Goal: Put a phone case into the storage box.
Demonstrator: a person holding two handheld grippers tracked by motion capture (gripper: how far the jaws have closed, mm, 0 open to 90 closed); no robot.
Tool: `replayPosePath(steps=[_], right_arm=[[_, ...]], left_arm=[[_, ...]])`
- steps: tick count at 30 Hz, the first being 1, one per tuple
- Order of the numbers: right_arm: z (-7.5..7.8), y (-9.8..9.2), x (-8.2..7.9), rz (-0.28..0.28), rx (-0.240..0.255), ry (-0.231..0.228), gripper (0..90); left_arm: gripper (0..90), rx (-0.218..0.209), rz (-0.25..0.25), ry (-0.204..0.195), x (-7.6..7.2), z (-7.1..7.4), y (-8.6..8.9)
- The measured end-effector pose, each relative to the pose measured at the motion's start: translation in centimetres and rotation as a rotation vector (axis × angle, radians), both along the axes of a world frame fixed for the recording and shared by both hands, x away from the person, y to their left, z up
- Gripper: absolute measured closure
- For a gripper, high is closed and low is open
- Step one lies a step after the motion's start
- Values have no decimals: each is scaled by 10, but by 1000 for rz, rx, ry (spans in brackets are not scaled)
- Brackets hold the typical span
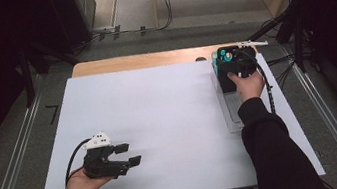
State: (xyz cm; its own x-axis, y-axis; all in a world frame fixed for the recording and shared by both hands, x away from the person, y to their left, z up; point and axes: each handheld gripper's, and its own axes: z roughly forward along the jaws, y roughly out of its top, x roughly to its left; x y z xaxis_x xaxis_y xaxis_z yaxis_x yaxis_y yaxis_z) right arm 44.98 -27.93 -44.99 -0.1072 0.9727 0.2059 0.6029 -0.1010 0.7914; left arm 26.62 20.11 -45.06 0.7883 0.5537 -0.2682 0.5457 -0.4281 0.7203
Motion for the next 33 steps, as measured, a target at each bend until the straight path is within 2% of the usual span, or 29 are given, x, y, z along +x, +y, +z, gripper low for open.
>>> replayPosePath(steps=[8,12,14,23,26,28,30,33], right_arm=[[-1,3,15,-14,-18,2,126],[-1,8,22,-3,-59,-23,126],[-1,9,23,-9,-61,-32,126],[-7,6,26,0,-36,-38,111],[-8,7,28,6,-62,-22,104],[-9,7,28,6,-36,-23,76],[-11,5,29,6,-11,-14,5],[-13,5,30,17,-16,-4,4]], left_arm=[[309,-3,0,-6,0,1,0],[309,-7,5,-8,0,2,1],[309,-6,2,-5,1,1,1],[309,-12,6,-3,2,1,0],[309,-7,2,-2,3,1,0],[309,-10,4,-4,3,1,0],[309,-7,5,-1,3,0,0],[309,-10,5,0,5,0,0]])
